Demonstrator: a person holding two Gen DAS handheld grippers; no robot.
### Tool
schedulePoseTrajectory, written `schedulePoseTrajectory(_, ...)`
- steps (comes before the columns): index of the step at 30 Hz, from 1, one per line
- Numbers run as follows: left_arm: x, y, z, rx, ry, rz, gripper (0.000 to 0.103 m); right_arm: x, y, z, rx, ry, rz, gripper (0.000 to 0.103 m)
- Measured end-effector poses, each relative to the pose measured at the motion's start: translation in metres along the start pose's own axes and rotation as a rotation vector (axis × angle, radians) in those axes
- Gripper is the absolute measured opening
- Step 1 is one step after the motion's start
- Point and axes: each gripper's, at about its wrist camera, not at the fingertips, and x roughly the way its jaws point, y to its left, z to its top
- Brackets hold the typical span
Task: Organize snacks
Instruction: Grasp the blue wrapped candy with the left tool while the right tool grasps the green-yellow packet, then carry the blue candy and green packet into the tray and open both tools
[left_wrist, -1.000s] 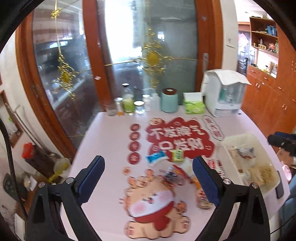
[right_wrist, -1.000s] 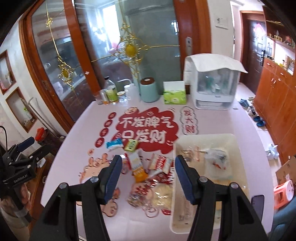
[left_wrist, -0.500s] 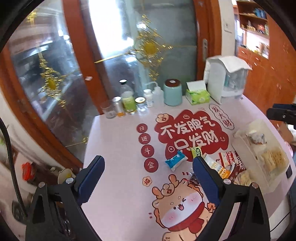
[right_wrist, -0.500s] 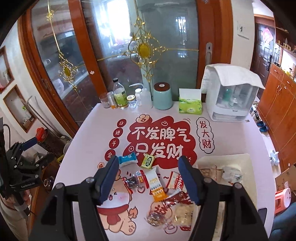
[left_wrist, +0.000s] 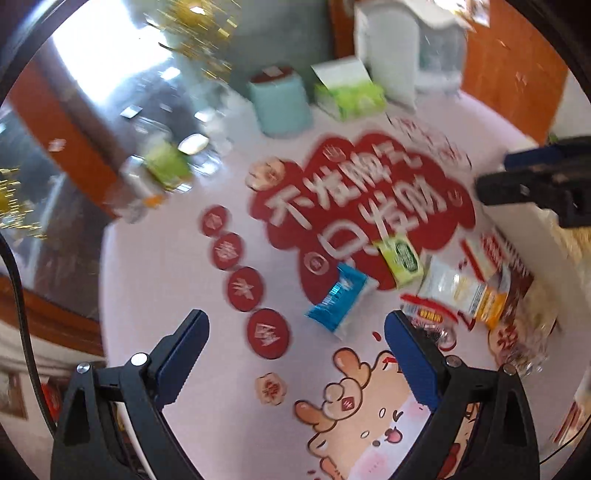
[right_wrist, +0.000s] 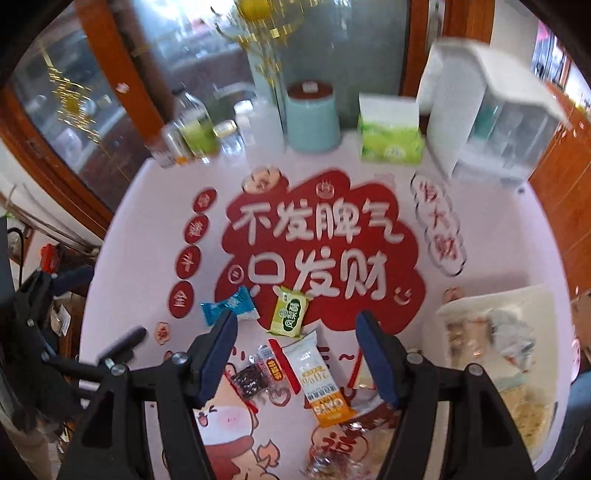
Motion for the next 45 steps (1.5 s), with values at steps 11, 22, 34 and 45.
schedulePoseTrajectory(11,0.106,-0.017,0.001,-0.002,0.113,-0.118,0.095,0.128,-0.011,-0.006,0.126,0.185,0.026,0.067)
schedulePoseTrajectory(22,0.137,-0.018,0.008,-0.044,0.140,-0.135,0.095,0.175,-0.009,-0.005,0.149,0.243,0.029,0.066)
schedulePoseTrajectory(34,0.132,-0.026,0.006,-0.067,0.115,-0.180,0.028,0.180,0.006,-0.001,0.057,0.202,-0.006,0.037)
schedulePoseTrajectory(45,0.062,-0.031,-0.007,-0.164,0.023,-0.159,0.028,0.119,-0.005,-0.019,0.089,0.097,0.096,0.037)
